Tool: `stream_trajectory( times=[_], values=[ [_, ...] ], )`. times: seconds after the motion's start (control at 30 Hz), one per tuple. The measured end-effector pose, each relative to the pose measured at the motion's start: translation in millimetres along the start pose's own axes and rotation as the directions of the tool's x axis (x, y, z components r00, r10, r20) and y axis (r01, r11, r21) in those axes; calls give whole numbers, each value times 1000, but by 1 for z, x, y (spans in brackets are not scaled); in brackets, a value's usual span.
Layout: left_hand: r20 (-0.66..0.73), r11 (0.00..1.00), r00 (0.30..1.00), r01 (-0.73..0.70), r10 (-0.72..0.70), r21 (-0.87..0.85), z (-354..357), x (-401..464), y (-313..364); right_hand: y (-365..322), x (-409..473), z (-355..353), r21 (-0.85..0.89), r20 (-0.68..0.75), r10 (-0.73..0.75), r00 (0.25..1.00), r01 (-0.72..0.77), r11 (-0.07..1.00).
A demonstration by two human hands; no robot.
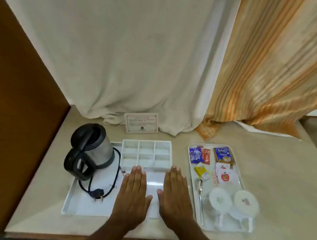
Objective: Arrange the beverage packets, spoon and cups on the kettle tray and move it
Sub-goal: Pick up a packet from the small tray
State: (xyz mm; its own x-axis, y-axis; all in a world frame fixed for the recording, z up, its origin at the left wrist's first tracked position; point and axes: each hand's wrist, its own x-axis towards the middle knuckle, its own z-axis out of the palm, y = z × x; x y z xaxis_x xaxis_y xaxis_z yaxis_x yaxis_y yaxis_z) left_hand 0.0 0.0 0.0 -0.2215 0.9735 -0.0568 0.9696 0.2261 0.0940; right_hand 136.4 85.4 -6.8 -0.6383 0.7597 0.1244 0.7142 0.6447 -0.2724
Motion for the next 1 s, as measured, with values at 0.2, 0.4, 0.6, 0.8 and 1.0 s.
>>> stream_trajectory(
  times=[0.2,0.4,0.6,0.8,1.0],
  values=[
    [87,996,993,86,-83,-34,39,-3,-2,6,-6,19,11,169,25,985,-27,1000],
    [123,998,991,64,-60,-28,54,-1,-10,9,20,-7,156,28,-16,999,11,988],
    [135,997,989,64,-59,-35,55,-1,-12,95,135,-55,27,169,365,916,-374,927],
    [115,996,992,67,-61,-52,56,-3,-12,134,178,-56,-288,536,61,842,115,951],
    [123,996,990,78,-71,-51,58,-3,-12,133,193,-55,-374,571,43,820,213,903]
  ],
)
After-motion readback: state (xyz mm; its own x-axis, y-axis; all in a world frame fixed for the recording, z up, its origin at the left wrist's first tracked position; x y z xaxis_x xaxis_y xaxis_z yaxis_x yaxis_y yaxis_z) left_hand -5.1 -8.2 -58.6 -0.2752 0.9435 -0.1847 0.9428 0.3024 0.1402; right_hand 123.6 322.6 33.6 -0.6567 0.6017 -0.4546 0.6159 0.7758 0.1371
